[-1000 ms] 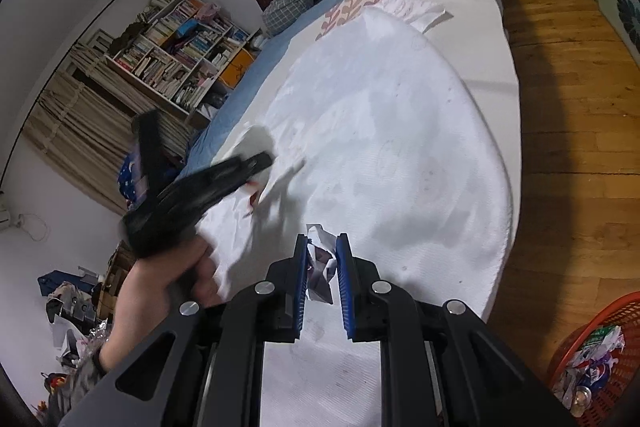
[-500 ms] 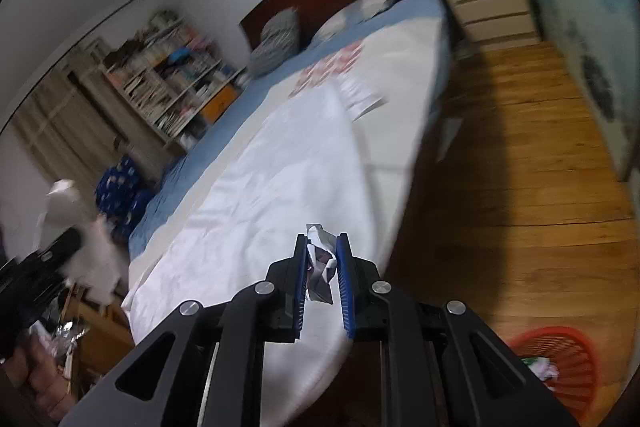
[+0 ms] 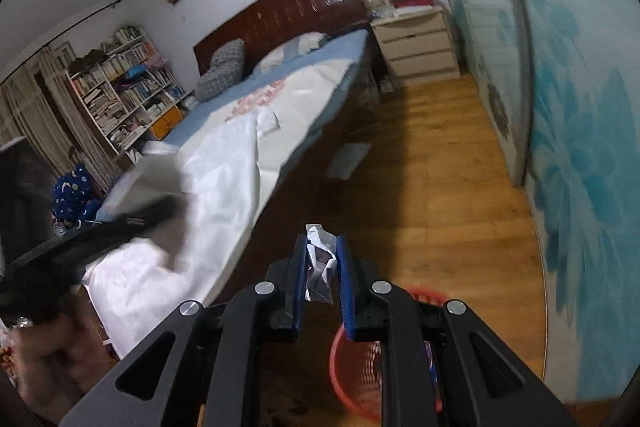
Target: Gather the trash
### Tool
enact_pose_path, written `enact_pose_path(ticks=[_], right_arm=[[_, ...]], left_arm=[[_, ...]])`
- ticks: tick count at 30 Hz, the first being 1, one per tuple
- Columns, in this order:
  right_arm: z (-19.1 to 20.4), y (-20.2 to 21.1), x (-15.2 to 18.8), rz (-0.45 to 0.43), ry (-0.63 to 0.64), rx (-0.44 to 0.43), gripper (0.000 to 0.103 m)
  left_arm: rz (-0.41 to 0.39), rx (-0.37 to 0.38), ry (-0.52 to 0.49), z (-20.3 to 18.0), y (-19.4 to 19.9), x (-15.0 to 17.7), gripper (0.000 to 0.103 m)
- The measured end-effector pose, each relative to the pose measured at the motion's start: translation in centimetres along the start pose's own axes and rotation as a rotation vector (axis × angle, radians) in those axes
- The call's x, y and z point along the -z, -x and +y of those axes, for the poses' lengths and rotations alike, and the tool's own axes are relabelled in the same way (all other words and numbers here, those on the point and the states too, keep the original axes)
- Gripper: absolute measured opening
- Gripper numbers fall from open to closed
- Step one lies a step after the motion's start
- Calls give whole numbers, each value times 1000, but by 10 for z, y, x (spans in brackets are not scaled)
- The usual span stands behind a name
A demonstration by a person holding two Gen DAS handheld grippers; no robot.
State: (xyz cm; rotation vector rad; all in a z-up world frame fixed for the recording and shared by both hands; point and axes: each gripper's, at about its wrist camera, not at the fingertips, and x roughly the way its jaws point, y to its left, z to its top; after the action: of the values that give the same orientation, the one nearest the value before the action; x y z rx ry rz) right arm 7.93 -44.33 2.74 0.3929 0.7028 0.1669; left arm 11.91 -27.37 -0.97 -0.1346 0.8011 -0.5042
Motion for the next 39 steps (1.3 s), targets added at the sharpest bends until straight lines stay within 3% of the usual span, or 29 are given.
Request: enact_pose_path(ticks=[3, 6, 8, 15, 19, 22, 23, 24, 26, 34, 36, 39], right_arm=[[-9, -8, 10, 64, 4, 47, 16], [-16, -21, 16, 123, -6, 84, 16], [-17, -30, 19, 153, -10, 105, 16], [-11, -54, 25, 205, -35, 152, 17], [-16, -58, 26, 216, -58, 171, 18], [-20, -60, 27, 225, -80, 171, 20], [-20, -60, 27, 223, -81, 174, 25], [-21, -60, 27, 220, -81, 178, 37], [-24, -59, 26, 208, -86, 180, 54], [-20, -49, 20, 119, -111, 196, 63], [-8, -47, 16, 71, -103, 183, 75], [17, -50, 10, 4, -59, 157, 84]], left_arm=[[136, 44, 16, -2, -48, 28, 17], [249, 26, 17, 5, -84, 51, 18], [290, 2, 5, 8, -99, 59, 18], [312, -10, -5, 0, -108, 68, 18], [310, -6, -15, -3, -106, 68, 19], [305, -5, -17, -3, -103, 70, 28], [301, -5, -17, -3, -102, 71, 41], [294, -12, -17, -4, -101, 71, 56], [271, -20, -12, -5, -95, 70, 69], [213, -78, 6, 8, -60, 58, 76], [151, -107, 9, 16, -36, 48, 80], [41, -169, 18, 32, 7, 32, 83]])
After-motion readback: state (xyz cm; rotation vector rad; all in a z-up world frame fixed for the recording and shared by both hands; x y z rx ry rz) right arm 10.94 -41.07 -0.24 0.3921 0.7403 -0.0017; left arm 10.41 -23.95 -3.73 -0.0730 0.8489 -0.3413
